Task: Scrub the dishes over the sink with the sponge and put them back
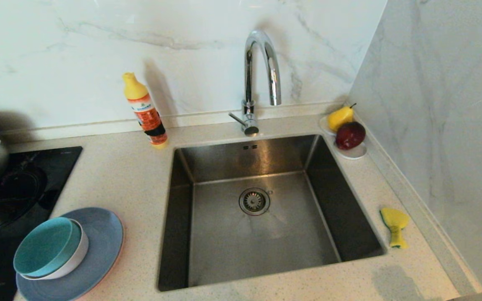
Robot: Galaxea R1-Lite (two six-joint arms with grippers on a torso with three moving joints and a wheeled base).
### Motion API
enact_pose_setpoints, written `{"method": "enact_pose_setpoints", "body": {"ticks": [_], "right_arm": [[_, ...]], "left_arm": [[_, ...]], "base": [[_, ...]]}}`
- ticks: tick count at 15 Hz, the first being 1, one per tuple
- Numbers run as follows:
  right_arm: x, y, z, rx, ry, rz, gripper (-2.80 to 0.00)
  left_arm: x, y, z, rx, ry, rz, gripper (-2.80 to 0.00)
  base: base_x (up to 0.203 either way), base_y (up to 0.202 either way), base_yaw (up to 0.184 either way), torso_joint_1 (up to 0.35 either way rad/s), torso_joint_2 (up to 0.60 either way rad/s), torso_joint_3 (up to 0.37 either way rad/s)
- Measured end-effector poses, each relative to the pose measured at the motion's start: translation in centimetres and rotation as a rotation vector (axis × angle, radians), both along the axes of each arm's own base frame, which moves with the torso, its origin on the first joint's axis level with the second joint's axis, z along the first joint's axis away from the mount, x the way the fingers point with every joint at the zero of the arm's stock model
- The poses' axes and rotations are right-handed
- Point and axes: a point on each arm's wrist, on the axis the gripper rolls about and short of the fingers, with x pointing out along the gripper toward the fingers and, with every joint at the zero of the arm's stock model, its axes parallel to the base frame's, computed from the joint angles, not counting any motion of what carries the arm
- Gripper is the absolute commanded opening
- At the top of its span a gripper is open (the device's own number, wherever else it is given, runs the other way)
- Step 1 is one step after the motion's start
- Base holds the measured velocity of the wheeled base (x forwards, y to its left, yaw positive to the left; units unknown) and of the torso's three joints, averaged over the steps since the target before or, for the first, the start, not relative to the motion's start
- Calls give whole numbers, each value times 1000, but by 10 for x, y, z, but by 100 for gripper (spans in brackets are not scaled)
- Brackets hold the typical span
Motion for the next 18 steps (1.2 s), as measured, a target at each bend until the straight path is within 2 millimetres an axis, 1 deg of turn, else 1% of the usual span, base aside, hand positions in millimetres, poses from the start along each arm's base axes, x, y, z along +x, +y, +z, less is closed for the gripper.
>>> {"method": "enact_pose_setpoints", "body": {"ticks": [1,3,4,6,7,8,9,11,18], "right_arm": [[0,0,0,0,0,0,-280],[0,0,0,0,0,0,-280],[0,0,0,0,0,0,-280],[0,0,0,0,0,0,-280],[0,0,0,0,0,0,-280],[0,0,0,0,0,0,-280],[0,0,0,0,0,0,-280],[0,0,0,-5,1,-1,-280],[0,0,0,26,4,-4,-280]], "left_arm": [[-16,2,-14,-25,-12,48,-280],[-37,3,-49,-69,0,113,-280],[-42,3,-72,-83,26,128,-280],[-46,2,-116,-75,90,118,-280],[-46,1,-130,-68,111,87,-280],[-47,1,-139,-61,116,59,-280],[-47,0,-145,-47,121,36,-280],[-48,-1,-149,7,113,-30,-280],[-49,-2,-150,6,99,-35,-280]], "base": [[0,0,0,0,0,0],[0,0,0,0,0,0],[0,0,0,0,0,0],[0,0,0,0,0,0],[0,0,0,0,0,0],[0,0,0,0,0,0],[0,0,0,0,0,0],[0,0,0,0,0,0],[0,0,0,0,0,0]]}}
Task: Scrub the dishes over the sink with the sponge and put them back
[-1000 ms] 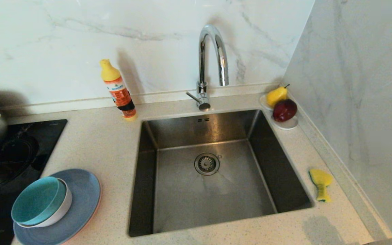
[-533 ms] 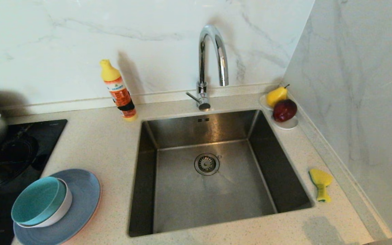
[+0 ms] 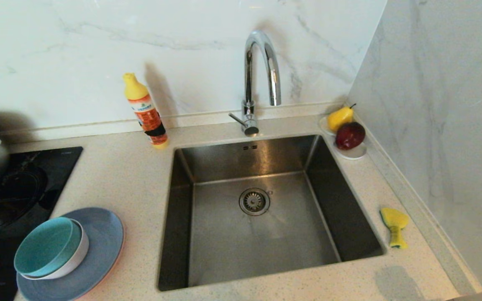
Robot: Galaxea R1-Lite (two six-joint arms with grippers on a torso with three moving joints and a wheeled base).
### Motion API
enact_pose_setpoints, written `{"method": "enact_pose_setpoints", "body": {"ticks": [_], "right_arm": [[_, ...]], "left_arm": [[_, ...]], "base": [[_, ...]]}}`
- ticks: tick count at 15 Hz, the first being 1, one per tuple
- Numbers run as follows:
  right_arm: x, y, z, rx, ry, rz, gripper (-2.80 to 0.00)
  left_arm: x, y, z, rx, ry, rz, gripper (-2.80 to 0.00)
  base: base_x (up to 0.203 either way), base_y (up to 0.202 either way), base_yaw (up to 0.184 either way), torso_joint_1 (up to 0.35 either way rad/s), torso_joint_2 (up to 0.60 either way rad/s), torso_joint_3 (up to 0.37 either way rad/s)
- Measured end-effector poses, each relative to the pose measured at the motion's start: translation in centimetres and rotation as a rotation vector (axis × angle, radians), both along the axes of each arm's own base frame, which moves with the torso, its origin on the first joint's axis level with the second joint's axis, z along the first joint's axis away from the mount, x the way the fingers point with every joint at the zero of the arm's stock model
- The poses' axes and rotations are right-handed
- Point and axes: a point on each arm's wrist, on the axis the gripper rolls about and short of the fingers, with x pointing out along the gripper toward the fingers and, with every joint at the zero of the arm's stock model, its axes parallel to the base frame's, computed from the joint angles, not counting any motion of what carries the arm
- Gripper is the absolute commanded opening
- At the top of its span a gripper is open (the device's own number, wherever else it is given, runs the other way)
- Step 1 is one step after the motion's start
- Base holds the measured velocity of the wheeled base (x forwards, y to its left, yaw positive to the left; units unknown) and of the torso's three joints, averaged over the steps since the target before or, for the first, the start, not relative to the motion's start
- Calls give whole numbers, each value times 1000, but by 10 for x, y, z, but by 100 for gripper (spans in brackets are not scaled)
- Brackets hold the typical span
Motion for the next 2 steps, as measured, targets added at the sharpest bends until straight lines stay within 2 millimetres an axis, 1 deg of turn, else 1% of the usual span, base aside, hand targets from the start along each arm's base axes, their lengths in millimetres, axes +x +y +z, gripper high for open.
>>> {"method": "enact_pose_setpoints", "body": {"ticks": [2], "right_arm": [[0,0,0,8,-1,0,-280]], "left_arm": [[0,0,0,0,0,0,-280]], "base": [[0,0,0,0,0,0]]}}
